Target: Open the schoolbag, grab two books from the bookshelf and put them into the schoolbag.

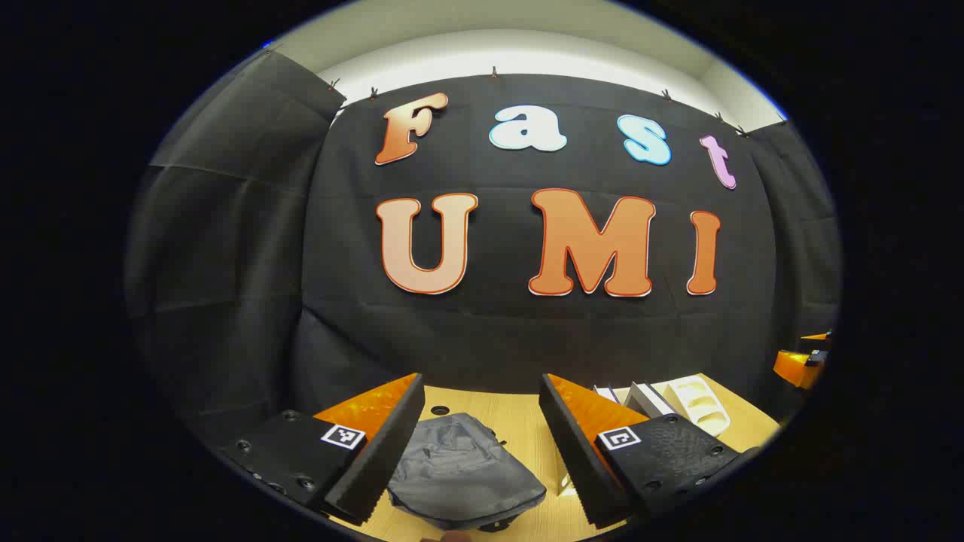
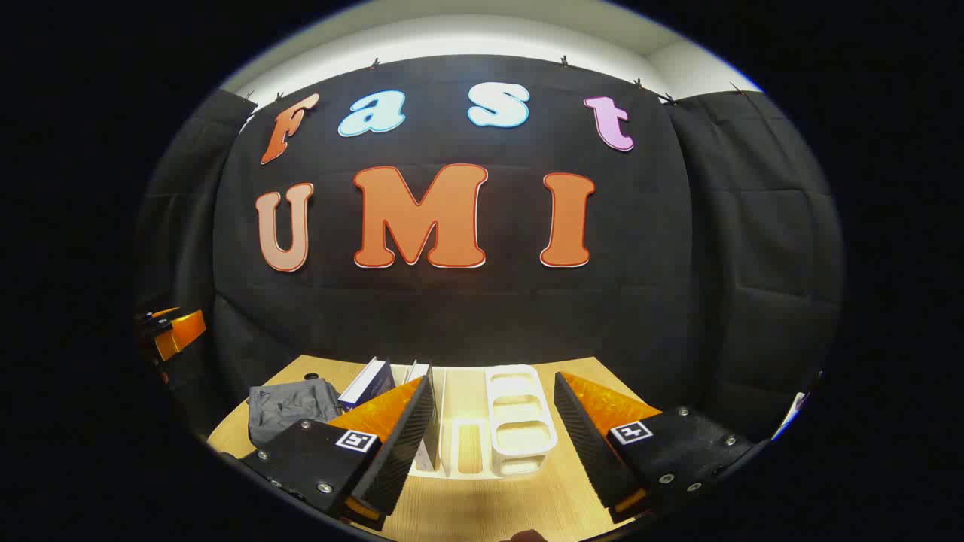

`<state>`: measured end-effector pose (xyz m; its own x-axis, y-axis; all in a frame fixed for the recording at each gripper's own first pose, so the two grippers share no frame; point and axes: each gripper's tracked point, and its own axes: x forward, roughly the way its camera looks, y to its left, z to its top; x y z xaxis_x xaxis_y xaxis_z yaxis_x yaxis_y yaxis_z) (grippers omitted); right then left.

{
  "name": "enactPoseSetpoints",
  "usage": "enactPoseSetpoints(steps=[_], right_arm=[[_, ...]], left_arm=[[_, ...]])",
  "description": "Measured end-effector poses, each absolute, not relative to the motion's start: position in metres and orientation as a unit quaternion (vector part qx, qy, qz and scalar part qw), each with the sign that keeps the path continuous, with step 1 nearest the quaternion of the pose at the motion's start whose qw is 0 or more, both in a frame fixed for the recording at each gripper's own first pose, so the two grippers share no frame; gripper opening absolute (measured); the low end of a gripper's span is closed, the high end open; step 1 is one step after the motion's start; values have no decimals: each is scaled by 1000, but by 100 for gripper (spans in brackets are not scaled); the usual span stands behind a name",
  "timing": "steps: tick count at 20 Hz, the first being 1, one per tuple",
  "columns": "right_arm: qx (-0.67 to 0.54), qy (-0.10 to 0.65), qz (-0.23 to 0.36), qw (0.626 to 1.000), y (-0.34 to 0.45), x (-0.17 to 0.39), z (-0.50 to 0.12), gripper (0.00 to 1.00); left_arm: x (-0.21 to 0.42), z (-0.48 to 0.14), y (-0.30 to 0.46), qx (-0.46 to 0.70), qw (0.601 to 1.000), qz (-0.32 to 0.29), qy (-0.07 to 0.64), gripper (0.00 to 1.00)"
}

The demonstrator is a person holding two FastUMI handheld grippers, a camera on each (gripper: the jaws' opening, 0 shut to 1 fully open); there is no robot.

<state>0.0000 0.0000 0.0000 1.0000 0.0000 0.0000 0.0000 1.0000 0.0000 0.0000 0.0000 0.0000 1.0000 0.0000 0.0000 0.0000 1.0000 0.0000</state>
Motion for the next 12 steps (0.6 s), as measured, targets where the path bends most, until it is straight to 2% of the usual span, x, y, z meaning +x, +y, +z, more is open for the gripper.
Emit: enactPoseSetpoints(steps=[12], right_arm=[[8,-6,16,1000,8,4,2,96]], left_arm=[[-13,8,15,28,999,25,-8,96]])
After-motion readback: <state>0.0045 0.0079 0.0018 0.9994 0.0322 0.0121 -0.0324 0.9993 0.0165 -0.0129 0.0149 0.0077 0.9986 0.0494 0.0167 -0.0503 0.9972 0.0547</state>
